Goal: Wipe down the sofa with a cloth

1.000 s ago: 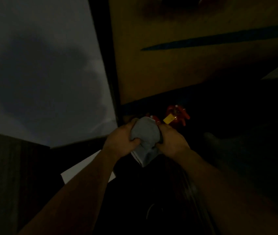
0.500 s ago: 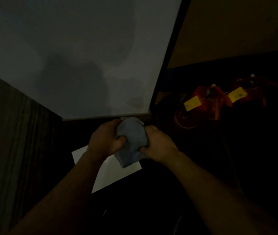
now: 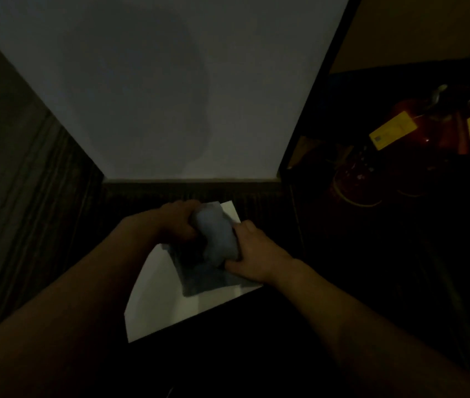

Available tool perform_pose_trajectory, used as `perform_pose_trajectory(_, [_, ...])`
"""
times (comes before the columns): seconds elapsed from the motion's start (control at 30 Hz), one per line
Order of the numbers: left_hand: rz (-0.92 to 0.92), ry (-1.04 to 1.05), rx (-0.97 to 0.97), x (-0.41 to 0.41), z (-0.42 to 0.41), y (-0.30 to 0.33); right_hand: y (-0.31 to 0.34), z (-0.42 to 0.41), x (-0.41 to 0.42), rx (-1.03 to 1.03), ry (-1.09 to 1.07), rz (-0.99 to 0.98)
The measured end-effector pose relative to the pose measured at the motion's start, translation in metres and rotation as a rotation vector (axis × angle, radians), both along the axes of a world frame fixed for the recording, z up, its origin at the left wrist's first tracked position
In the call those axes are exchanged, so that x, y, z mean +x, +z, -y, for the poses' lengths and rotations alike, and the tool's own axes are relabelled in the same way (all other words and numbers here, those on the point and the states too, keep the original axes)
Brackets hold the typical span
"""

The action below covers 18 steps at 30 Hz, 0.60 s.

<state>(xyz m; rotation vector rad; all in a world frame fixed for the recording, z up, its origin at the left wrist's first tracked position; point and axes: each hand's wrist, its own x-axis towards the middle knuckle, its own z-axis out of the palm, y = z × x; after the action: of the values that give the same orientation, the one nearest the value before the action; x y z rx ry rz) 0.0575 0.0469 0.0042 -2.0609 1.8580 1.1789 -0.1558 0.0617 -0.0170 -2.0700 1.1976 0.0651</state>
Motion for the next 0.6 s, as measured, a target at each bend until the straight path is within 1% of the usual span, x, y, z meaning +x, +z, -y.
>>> perform_pose_trajectory(0.07, [0.182,-0.089,0.098,0.005,-0.01,-0.022,-0.012,-0.01,0.002,0.013,0.061,-0.147])
perform_pose_trajectory(0.13, [0.285,-0.156,0.129,0.008,-0.025,-0.047,-0.021,-0.016,0.001,-0.002,0.103,-0.245])
perform_pose_trajectory(0.17, [0.309,-0.159,0.116,0.009,-0.029,-0.056,-0.023,-0.017,0.0,-0.021,0.109,-0.256])
perform_pose_trajectory(0.27, [0.331,-0.132,0.075,0.004,-0.028,-0.06,-0.028,-0.015,-0.001,-0.054,0.11,-0.246])
perform_pose_trajectory(0.53, [0.399,-0.105,0.098,-0.015,-0.022,-0.047,-0.023,-0.011,-0.005,0.02,0.072,-0.205])
perform_pose_trajectory(0.6, [0.423,-0.109,0.047,-0.021,-0.018,-0.036,-0.018,-0.009,-0.009,0.004,0.06,-0.188])
